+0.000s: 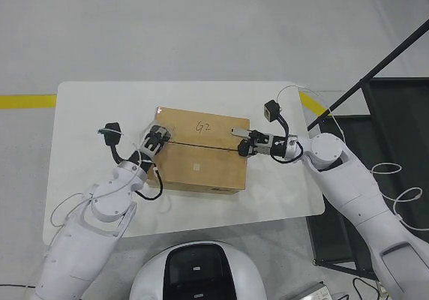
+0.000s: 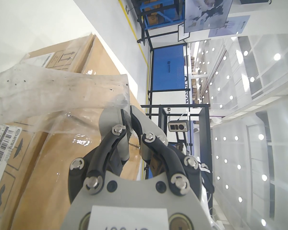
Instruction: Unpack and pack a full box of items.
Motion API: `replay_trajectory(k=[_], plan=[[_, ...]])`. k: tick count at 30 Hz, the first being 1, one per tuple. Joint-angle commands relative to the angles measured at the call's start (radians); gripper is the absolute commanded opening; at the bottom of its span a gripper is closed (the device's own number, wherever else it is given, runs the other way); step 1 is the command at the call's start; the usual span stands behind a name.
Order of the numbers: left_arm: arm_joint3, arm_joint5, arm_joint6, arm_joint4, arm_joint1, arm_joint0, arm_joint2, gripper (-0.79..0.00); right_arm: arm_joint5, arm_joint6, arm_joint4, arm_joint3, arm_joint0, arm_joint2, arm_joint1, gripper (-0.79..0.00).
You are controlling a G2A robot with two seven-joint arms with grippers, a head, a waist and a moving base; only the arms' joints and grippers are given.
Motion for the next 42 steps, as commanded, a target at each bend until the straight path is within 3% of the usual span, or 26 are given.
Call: replay_trajectory(k=[1, 12, 15, 17, 18, 30, 42], plan=[[0.014, 0.010, -0.005, 0.026, -0.004, -0.008, 0.021, -0.785, 0.001, 0.004, -0.001, 0.005, 0.003, -0.001, -0.002, 0.000], [0.053, 0.018, -0.002, 0.105, -0.023, -0.018, 0.071, -0.785, 0.001, 0.012, -0.004, 0.021, 0.005, 0.003, -0.012, 0.000], [0.061, 0.011, 0.001, 0.116, -0.027, -0.016, 0.072, -0.674, -0.020, -0.004, 0.018, 0.023, -0.002, 0.023, -0.012, 0.000], [0.063, 0.005, 0.009, 0.124, -0.029, -0.015, 0.071, -0.413, -0.052, -0.015, 0.059, 0.024, -0.016, 0.054, -0.010, 0.000], [0.063, -0.001, 0.015, 0.127, -0.030, -0.013, 0.070, 0.000, -0.072, -0.019, 0.079, 0.022, -0.025, 0.074, -0.008, 0.000], [0.029, -0.058, 0.011, 0.116, -0.044, 0.012, 0.060, 0.000, -0.204, 0.031, 0.289, -0.012, -0.220, 0.341, 0.034, 0.000], [0.046, -0.161, 0.058, 0.113, -0.068, 0.003, 0.088, 0.000, -0.249, 0.015, 0.328, 0.024, -0.328, 0.456, 0.042, 0.000]])
